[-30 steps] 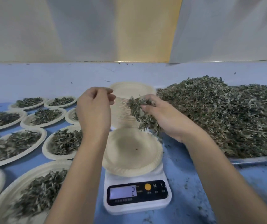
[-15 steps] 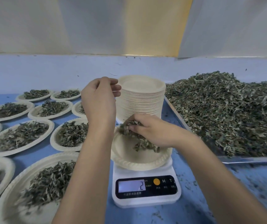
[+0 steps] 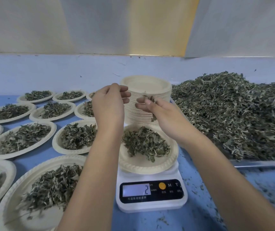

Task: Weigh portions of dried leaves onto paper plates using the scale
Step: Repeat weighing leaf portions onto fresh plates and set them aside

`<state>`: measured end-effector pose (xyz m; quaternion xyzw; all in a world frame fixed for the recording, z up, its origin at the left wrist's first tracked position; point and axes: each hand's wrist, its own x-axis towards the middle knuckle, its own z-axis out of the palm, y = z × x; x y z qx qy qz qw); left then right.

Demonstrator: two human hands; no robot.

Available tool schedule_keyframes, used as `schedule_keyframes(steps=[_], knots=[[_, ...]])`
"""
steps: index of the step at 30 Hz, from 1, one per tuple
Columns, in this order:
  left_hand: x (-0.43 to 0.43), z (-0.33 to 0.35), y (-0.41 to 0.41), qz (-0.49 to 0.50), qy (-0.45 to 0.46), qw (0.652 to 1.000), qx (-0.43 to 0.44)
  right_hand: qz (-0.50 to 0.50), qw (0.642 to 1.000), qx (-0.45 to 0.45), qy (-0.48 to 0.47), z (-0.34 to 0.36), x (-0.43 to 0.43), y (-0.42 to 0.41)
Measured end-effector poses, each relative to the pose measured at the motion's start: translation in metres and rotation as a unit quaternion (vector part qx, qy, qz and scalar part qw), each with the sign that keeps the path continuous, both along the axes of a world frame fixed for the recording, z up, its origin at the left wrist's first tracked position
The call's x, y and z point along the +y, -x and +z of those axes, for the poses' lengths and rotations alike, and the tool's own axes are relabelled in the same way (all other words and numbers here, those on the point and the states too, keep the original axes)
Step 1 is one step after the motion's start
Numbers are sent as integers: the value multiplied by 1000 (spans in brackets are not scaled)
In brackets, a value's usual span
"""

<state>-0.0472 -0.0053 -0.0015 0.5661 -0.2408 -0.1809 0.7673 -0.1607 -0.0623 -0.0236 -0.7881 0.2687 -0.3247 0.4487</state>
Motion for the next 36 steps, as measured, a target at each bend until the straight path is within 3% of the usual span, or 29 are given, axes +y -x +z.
schedule_keyframes(steps=[6, 13, 16, 20, 23, 29, 36], knots=[[-8, -6, 13, -121, -33, 981, 149, -28, 997, -71, 15, 1, 3, -2], [-3, 4, 30, -307, 29, 885, 350, -69, 992, -74, 69, -2, 6, -11], [-4, 5, 32, -322, 58, 845, 424, -109, 988, -27, 105, -6, 6, -12], [-7, 2, 30, -306, 80, 827, 464, -97, 990, 0, 98, -8, 4, -11], [-7, 3, 30, -298, 85, 826, 471, -89, 992, -29, 90, -7, 6, -12], [-11, -3, 27, -266, 78, 867, 414, -98, 990, -83, 63, -5, 7, -14], [-8, 0, 24, -264, 84, 888, 367, -76, 962, -233, -123, 5, 8, -7]])
